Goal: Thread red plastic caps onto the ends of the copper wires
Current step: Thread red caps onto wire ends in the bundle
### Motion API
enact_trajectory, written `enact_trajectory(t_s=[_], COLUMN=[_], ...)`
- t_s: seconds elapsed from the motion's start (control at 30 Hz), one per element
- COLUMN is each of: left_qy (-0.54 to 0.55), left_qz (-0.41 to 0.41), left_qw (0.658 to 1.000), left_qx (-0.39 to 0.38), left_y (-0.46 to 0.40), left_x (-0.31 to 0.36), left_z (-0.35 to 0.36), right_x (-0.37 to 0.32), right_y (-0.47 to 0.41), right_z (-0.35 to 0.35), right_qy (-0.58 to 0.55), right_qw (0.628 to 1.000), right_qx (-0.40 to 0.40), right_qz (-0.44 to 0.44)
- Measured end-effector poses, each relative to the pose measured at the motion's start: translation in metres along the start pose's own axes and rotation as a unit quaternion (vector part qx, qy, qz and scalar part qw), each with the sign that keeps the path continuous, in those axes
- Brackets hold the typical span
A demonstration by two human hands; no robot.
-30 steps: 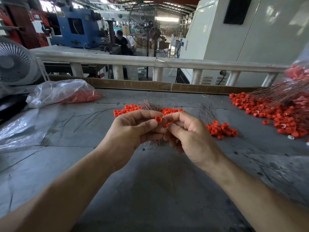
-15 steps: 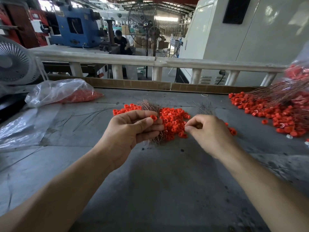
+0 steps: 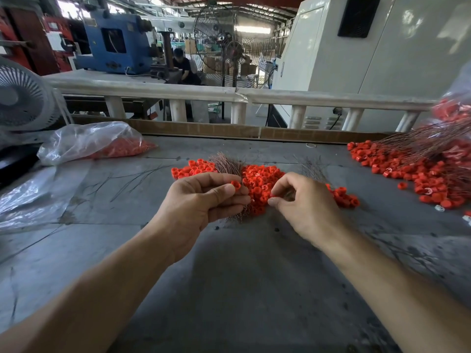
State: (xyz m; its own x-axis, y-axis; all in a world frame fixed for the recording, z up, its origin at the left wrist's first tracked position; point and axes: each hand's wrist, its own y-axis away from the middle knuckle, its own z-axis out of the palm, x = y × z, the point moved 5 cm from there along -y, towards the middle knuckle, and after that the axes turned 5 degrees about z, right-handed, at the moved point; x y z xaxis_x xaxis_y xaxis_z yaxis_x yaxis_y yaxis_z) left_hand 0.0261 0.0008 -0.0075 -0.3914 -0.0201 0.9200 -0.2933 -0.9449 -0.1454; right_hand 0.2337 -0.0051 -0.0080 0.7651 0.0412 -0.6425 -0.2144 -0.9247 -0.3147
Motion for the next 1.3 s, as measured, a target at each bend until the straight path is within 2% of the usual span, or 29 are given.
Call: enact_trajectory(t_s=[0.13,0.27,0.57,0.97,1.2,1.3], left_qy=[-0.001,0.002,-0.047,-0.105,-0.099,-0.076], left_qz=[-0.002,-0.002,0.033,0.079,0.064,0.041], left_qw=[1.000,1.000,0.998,0.991,0.993,0.996], left_qx=[-0.002,-0.005,-0.017,-0.013,-0.012,-0.010], left_y=[0.000,0.001,0.003,0.006,0.005,0.004], left_x=[-0.001,-0.002,0.001,0.005,0.004,0.002], left_z=[0.000,0.001,0.007,0.010,0.010,0.008], right_x=[-0.021,-0.042,-0.060,-0.066,-0.063,-0.066], right_y=[0.008,0.018,0.031,0.034,0.033,0.035], right_z=[-0.004,-0.003,-0.012,-0.013,-0.014,-0.015], right_qy=[-0.189,-0.286,-0.164,-0.145,-0.168,-0.139], right_qw=[0.982,0.957,0.980,0.977,0.972,0.970], right_qx=[-0.015,-0.032,0.019,0.026,0.012,0.031], right_qz=[-0.021,-0.042,-0.115,-0.157,-0.166,-0.196])
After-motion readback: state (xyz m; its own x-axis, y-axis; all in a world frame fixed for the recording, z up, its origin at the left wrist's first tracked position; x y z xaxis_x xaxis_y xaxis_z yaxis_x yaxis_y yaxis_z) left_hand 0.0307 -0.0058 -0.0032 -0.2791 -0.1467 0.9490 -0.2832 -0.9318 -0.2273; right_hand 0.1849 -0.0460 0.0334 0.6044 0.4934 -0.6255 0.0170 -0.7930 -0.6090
